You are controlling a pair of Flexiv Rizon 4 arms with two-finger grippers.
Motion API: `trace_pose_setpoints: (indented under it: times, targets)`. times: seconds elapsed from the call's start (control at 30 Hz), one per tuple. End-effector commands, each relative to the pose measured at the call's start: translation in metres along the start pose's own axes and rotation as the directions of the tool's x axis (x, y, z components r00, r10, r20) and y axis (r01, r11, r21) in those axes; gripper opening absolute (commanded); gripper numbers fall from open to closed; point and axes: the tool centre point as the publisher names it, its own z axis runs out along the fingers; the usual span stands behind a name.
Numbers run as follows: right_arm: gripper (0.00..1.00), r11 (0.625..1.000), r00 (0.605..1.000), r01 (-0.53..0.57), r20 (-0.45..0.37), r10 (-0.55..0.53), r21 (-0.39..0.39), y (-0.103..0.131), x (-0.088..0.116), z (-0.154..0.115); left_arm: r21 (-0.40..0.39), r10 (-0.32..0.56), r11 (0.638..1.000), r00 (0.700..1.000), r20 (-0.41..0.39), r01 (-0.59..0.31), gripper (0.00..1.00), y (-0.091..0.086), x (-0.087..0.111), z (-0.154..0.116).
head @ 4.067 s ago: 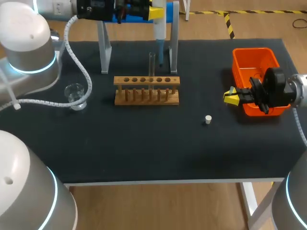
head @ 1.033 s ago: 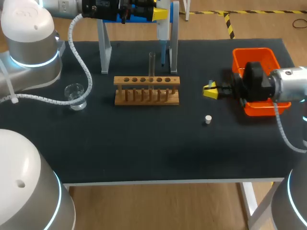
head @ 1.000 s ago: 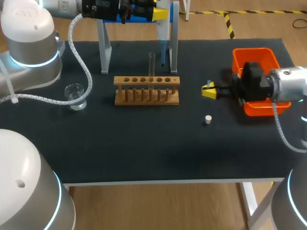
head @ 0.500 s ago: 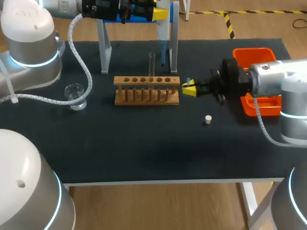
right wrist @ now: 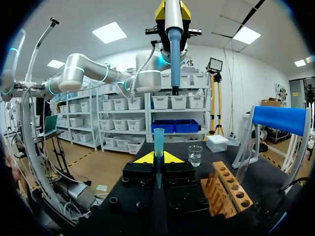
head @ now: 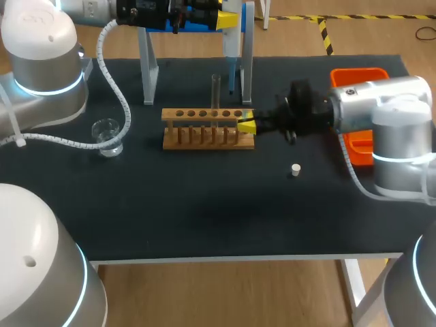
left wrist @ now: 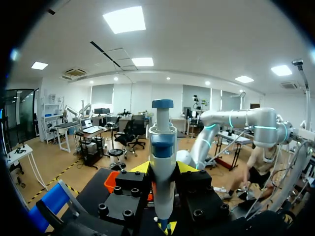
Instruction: Invert the test tube, pick up the pipette, mount the tip to pipette, aspirate from beaker and dispense into the tube, eject the tip, return the pipette, and cap with the stopper.
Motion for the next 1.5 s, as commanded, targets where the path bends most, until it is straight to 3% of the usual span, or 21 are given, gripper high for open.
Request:
trace_pose_setpoints:
  times: [0.03, 0.43, 1.5]
  targets:
    - [0.0, 1.0, 1.0, -0.001, -0.006, 0.001, 0.0, -0.002, -0.007, 0.009, 0.003, 0.001, 1.0, 1.0, 0.001, -0.001, 0.0, 0.0, 0.0, 0.001]
    - [0.0, 1.0, 1.0, -0.002, 0.003, 0.002, -0.005, -0.002, -0.012, 0.019, 0.003, 0.001, 1.0, 1.0, 0.001, -0.001, 0.0, 0.0, 0.0, 0.001]
    - [0.0, 1.0, 1.0, -0.019, 0.011, 0.019, -0.007, 0.014, -0.013, 0.012, 0.003, 0.001, 1.0, 1.0, 0.001, -0.001, 0.0, 0.0, 0.0, 0.001]
